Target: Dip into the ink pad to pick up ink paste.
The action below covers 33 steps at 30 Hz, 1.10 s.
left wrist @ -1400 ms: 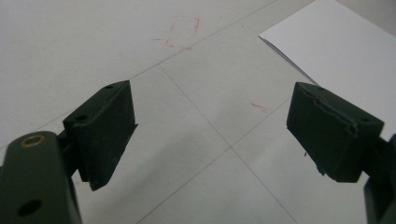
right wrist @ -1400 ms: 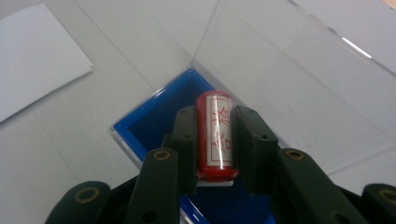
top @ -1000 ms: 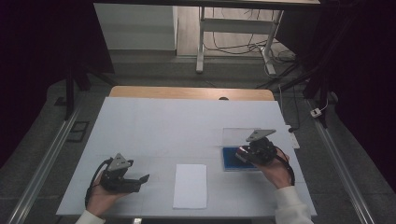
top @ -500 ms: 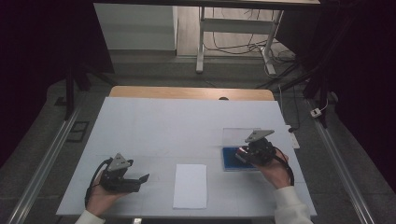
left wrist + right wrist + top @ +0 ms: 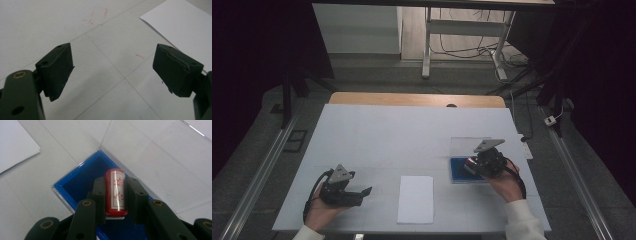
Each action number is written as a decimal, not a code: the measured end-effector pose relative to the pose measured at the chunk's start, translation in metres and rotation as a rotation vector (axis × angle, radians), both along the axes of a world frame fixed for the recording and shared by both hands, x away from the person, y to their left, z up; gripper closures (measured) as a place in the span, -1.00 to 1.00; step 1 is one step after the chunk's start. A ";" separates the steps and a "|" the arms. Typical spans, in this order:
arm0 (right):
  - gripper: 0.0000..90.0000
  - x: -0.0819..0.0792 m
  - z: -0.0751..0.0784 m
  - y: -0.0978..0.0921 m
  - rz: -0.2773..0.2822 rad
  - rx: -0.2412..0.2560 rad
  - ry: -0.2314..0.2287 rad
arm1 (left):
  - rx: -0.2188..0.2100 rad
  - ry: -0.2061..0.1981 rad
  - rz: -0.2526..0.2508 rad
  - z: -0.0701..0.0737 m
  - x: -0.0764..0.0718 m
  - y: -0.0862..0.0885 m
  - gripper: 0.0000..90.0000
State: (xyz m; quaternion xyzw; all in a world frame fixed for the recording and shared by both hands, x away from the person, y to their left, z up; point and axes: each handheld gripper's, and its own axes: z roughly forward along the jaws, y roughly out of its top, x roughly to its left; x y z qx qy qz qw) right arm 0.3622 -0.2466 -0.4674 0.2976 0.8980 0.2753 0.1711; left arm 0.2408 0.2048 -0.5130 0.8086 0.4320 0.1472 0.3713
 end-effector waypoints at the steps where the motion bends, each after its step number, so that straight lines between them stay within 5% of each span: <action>1: 0.56 0.000 0.000 0.000 -0.002 -0.001 0.002 | 0.001 0.000 0.001 0.000 0.000 0.000 -0.62; 18: 0.57 0.003 -0.002 0.005 -0.009 -0.052 0.033 | 0.002 0.004 0.006 0.000 -0.001 -0.002 -0.62; 33: 0.57 0.005 -0.004 0.003 -0.007 -0.037 0.038 | -0.001 0.008 0.018 0.000 -0.001 0.000 -0.62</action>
